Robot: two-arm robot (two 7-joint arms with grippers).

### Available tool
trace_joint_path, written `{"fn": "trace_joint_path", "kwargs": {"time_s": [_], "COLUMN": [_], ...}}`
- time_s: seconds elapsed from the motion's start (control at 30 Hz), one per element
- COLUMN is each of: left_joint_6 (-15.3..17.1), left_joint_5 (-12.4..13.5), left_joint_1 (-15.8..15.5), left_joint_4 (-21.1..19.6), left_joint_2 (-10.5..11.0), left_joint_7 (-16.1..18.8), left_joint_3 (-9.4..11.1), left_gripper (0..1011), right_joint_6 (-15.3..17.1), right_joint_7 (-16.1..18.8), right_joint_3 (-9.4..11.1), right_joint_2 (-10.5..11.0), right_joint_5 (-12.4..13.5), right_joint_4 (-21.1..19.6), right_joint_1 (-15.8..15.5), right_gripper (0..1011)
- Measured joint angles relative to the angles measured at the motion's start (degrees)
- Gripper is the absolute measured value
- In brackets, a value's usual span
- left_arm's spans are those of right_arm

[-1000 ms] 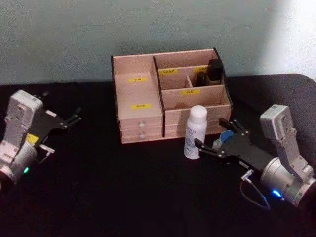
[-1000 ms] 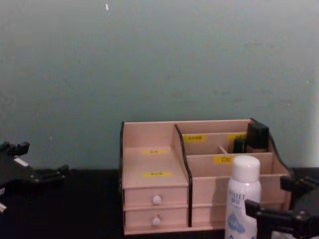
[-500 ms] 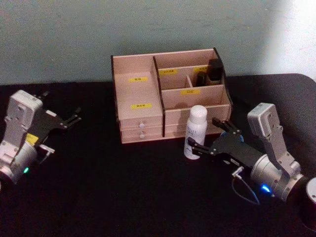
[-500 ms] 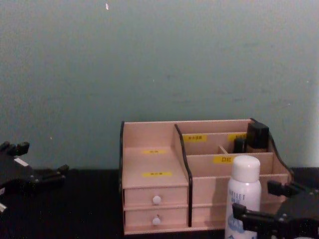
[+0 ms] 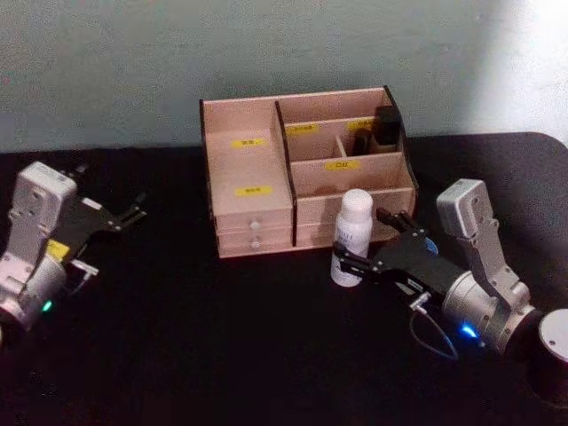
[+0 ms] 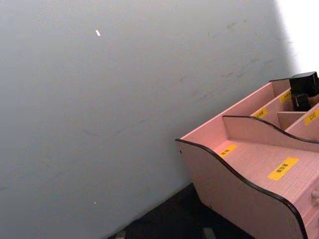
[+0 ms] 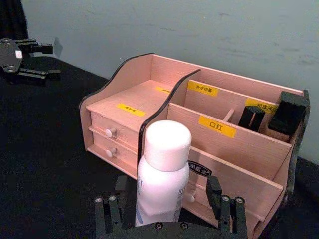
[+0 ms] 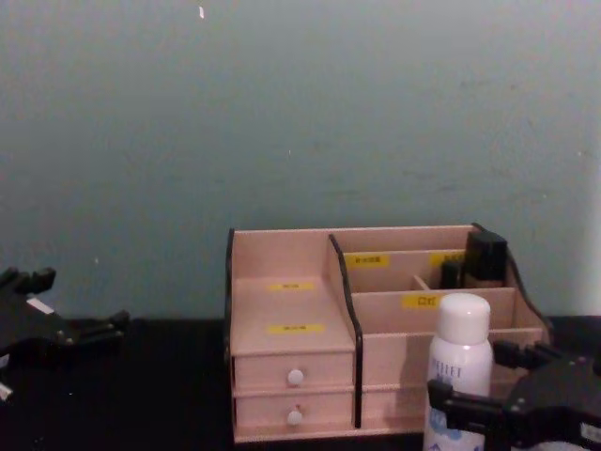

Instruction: Pick up the facial cleanser and watermelon frost from the table and place them into the tiered storage box.

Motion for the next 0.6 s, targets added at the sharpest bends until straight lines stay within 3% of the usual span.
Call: {"fn": "trace_joint_path", "kwargs": {"time_s": [0.6], "left_joint_6": [0.0], "left_joint_5": [0.0], "left_joint_1": [0.0], "left_joint_4": [0.0], "left_joint_2": [0.0], "left_joint_7": [0.0], "left_joint_3": [0.0], "left_gripper": [1001], "right_joint_6": [1.0], "right_joint_7": [2.4], "right_joint_3": [1.6], "right_joint_2": [-2.9], "right_joint_5": [-1.2], "right_joint_4": [2.4], "right_joint_1": [1.3], "right_gripper": [1003]}}
